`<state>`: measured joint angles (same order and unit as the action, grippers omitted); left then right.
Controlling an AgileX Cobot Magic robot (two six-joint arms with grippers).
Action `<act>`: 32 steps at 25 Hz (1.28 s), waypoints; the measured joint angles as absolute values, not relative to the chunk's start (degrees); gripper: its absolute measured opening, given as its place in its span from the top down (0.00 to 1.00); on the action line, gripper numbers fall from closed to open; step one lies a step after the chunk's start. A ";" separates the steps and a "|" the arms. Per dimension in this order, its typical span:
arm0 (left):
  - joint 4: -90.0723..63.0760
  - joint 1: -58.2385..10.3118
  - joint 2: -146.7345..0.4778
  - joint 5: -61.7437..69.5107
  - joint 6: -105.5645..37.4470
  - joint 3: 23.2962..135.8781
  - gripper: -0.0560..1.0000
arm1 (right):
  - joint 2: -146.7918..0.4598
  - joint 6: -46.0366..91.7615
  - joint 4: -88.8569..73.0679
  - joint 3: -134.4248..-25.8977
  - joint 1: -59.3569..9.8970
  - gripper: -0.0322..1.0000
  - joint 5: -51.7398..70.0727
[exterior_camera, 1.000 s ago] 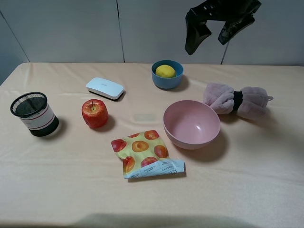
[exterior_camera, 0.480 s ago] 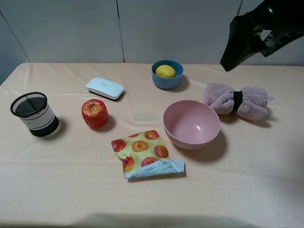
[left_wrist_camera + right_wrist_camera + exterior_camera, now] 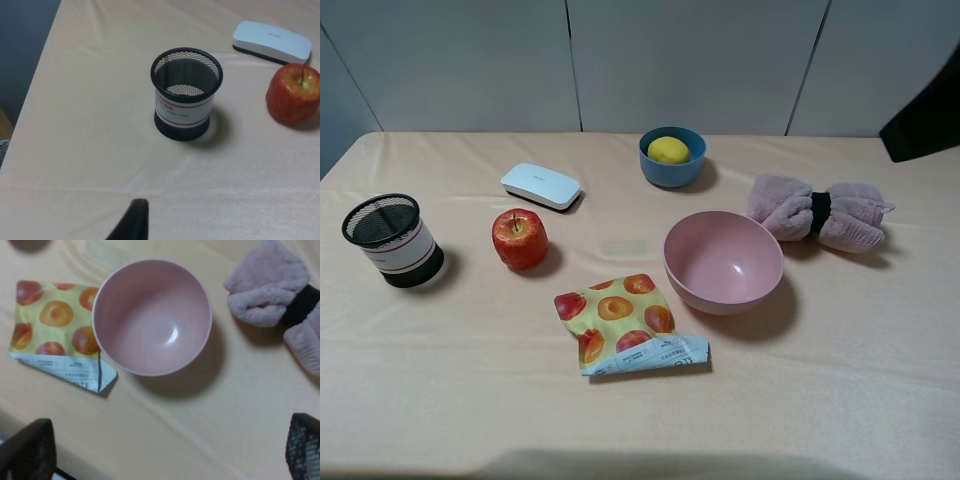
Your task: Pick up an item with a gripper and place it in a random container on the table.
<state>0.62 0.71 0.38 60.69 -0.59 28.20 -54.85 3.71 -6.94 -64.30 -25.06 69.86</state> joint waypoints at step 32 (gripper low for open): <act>0.62 0.71 0.38 60.69 -0.62 28.20 0.00 | 0.28 3.40 -4.46 -28.62 -1.00 0.30 59.10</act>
<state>0.62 0.71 0.38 60.69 -0.62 28.20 0.28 3.40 -4.46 -28.62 -1.00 59.10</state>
